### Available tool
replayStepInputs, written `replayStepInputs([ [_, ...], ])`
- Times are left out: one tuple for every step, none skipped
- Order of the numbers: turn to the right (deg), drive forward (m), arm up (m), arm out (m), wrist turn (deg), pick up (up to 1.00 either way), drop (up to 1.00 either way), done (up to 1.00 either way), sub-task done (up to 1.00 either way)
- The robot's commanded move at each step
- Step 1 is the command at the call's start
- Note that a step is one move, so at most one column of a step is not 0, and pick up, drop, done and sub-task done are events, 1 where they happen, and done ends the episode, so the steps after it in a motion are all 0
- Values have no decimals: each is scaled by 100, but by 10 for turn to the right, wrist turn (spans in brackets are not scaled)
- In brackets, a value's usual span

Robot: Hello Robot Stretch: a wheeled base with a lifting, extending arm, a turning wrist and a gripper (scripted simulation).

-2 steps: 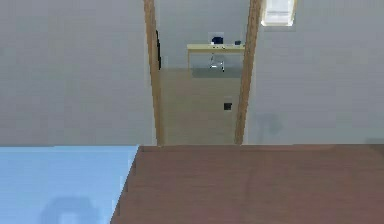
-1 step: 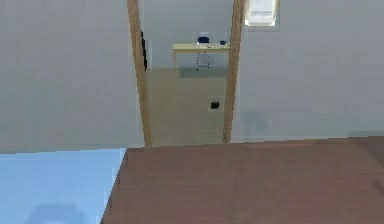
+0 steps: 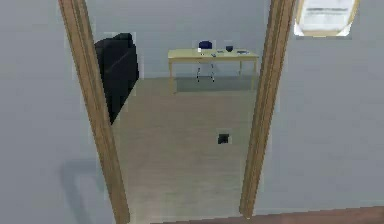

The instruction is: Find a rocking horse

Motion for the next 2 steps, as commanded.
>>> replayStepInputs([
  [0,85,0,0,0,0,0,0,0],
  [150,0,0,0,0,0,0,0,0],
])
